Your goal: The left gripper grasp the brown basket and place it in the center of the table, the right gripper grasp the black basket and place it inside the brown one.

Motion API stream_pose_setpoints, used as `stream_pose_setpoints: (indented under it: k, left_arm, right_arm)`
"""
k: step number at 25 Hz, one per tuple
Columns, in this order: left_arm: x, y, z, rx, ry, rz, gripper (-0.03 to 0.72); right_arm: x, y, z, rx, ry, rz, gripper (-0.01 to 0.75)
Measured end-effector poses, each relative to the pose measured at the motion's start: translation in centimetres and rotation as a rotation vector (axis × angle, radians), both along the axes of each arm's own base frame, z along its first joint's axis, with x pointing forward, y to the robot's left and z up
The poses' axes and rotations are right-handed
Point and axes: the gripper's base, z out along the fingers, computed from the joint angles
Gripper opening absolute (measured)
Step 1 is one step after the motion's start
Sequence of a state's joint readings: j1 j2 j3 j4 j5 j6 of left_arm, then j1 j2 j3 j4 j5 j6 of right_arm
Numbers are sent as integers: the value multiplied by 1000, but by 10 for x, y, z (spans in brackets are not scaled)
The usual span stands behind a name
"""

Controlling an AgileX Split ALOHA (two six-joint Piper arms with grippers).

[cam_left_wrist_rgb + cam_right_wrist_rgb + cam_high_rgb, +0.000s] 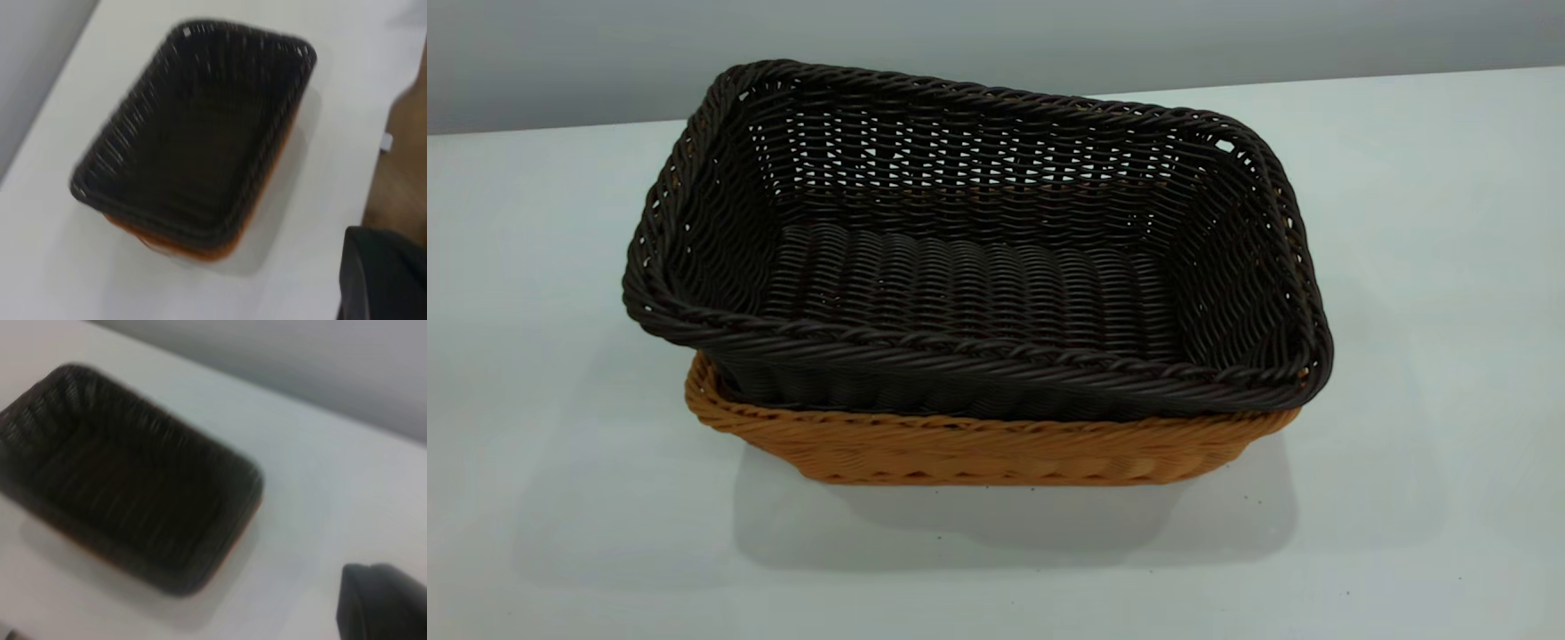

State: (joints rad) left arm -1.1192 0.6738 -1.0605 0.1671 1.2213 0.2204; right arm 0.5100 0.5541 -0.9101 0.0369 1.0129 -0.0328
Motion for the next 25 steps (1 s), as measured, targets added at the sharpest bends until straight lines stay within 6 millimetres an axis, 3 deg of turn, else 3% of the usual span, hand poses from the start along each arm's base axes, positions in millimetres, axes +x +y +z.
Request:
stream_pose_setpoints:
  k: [8, 12, 16, 25]
  left_arm:
    - [-2, 0, -44, 30, 82, 38, -1]
    - [-4, 0, -57, 36, 111, 31, -1]
    - [-9, 5, -70, 32, 159, 33, -1]
    - [-30, 27, -103, -40, 245, 0, -1]
  right_arm:
    - [-44, -24, -80, 65, 13, -29, 0]
    - [-58, -32, -103, 72, -10, -29, 0]
    - [-67, -41, -110, 43, -39, -48, 0]
    - [-67, -41, -108, 57, -62, -48, 0]
